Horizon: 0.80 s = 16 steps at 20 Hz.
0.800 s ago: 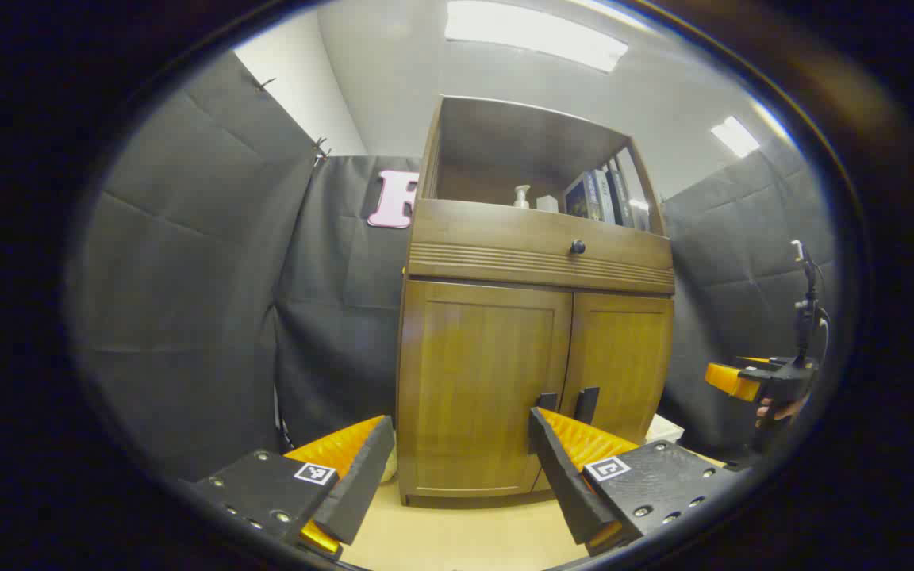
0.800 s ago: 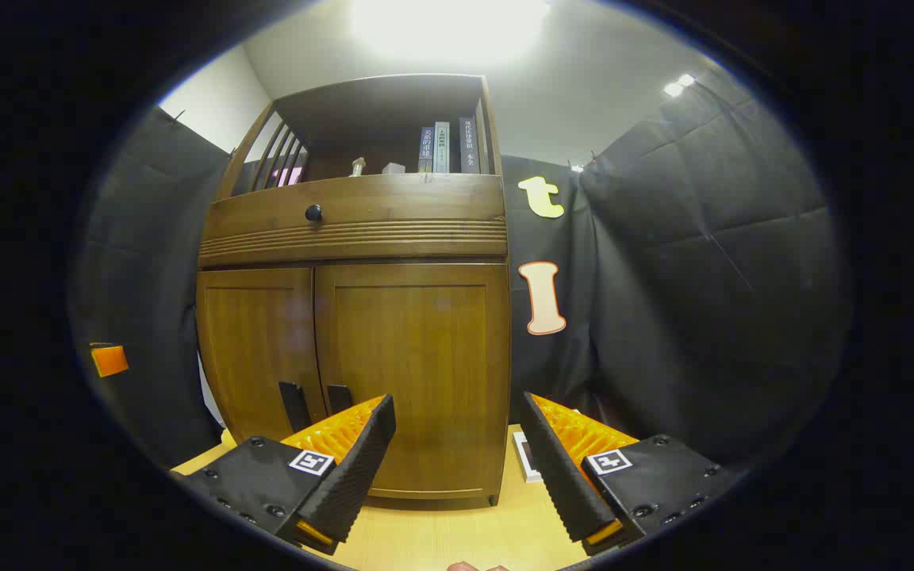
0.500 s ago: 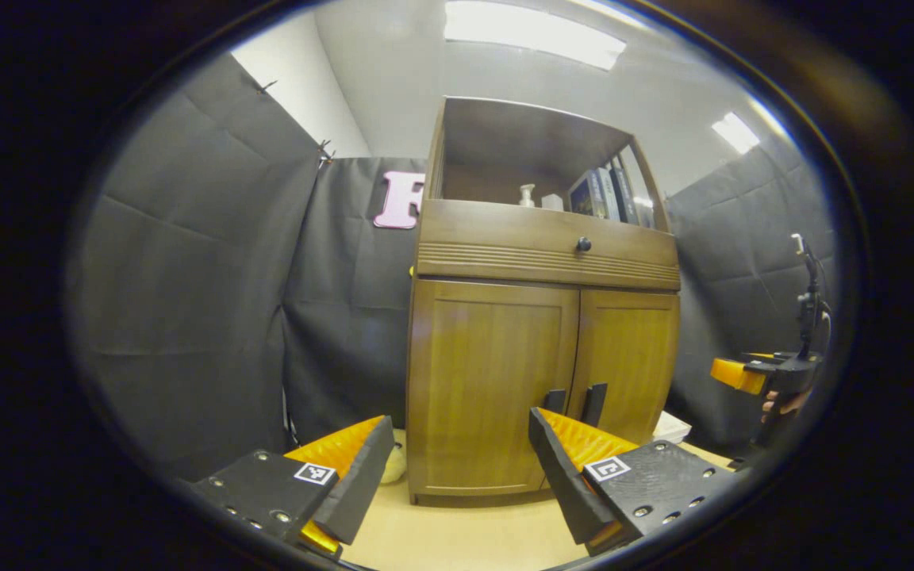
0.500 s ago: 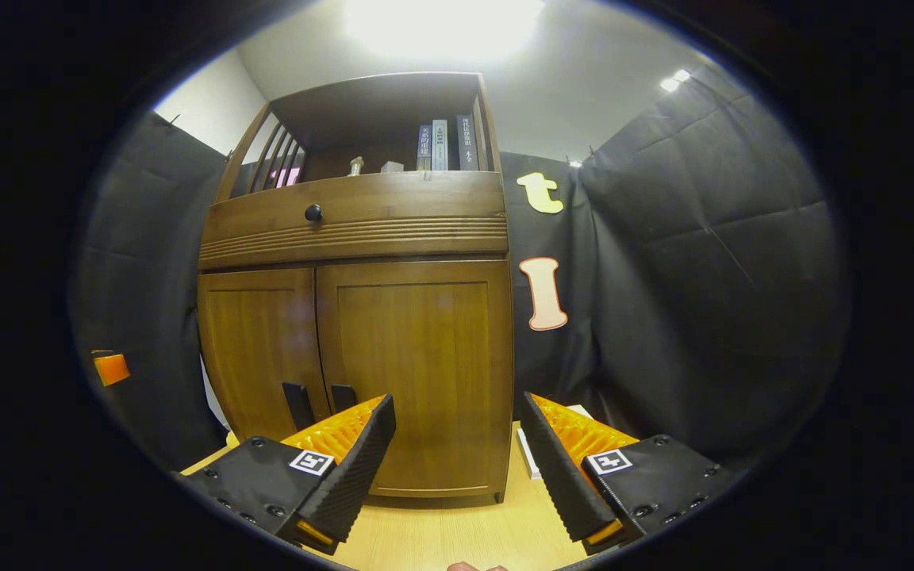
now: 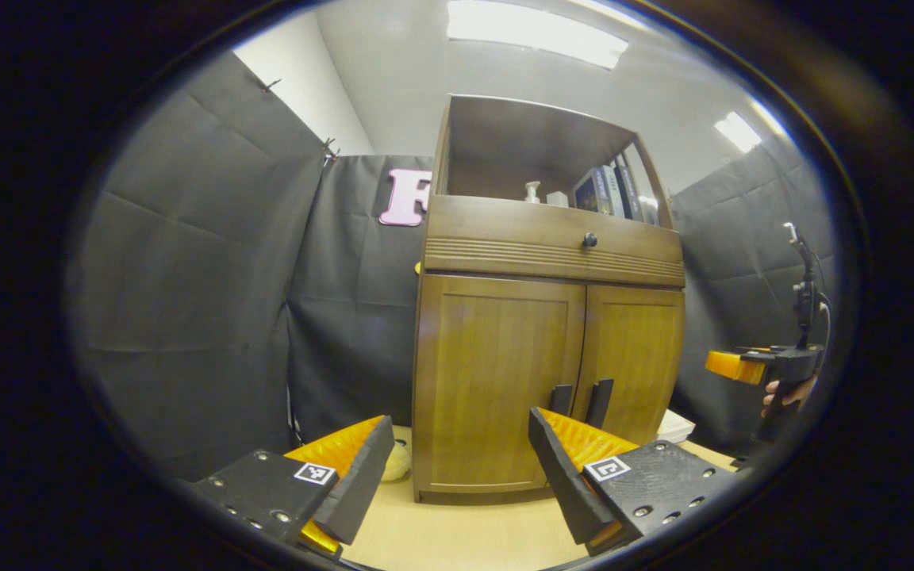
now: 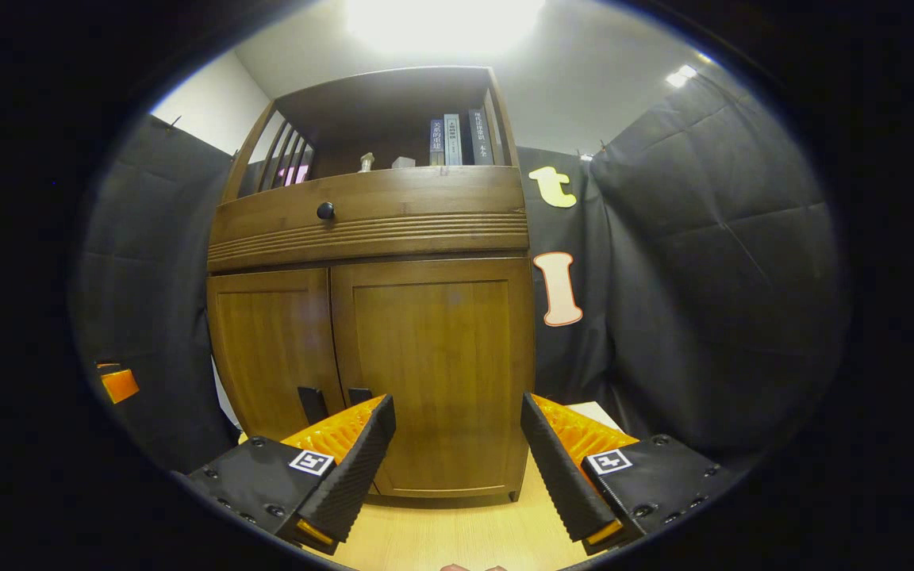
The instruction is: Open the right door of the double-door shoe cabinet with the right hand, and open the left door with the left hand.
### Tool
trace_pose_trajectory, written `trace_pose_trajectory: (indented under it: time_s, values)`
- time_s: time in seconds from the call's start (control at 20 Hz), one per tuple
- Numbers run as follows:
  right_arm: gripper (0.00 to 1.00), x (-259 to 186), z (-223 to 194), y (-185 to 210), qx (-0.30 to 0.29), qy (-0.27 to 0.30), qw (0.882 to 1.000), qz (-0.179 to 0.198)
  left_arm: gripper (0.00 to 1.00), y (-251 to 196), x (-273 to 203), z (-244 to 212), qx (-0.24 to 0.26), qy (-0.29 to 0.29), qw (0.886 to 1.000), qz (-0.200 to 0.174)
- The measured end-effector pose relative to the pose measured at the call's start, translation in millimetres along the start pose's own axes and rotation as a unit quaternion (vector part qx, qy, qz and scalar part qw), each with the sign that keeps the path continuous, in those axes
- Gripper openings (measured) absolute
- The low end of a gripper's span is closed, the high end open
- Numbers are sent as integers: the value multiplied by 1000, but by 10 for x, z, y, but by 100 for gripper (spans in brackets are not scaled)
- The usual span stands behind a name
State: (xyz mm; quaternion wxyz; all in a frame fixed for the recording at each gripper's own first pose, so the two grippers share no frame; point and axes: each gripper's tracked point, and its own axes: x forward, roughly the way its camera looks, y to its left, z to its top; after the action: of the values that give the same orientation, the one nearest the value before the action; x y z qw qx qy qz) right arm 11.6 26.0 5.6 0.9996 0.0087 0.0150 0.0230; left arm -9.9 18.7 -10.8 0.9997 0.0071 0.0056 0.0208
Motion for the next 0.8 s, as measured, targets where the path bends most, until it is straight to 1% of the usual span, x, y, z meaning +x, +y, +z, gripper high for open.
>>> trace_pose_trajectory:
  time_s: [0.15, 0.2, 0.3, 0.35, 0.4, 0.45, 0.55, 0.8]
  values:
    - [99, 67, 28, 107, 4, 4, 1000, 13, 100, 19, -13, -41, 4, 5, 1000, 2]
    - [99, 92, 50, 143, 6, 5, 1000, 18, 98, 32, -19, -68, 4, 8, 1000, 1]
    - [99, 163, 80, 197, 10, 7, 1000, 25, 98, 35, -41, -117, 2, 13, 1000, -1]
    - [99, 200, 98, 233, 12, 8, 1000, 27, 100, 34, -49, -129, 3, 14, 1000, 0]
    - [95, 246, 118, 261, 17, 11, 999, 29, 100, 43, -53, -139, 3, 16, 1000, 0]
    - [99, 292, 131, 298, 23, 12, 999, 32, 100, 61, -65, -156, 3, 17, 1000, 1]
    - [98, 389, 166, 407, 38, 14, 998, 44, 100, 70, -66, -192, 0, 22, 1000, 3]
    - [98, 631, 36, 602, 47, 38, 996, 60, 100, 131, -137, -354, -6, 39, 999, 16]
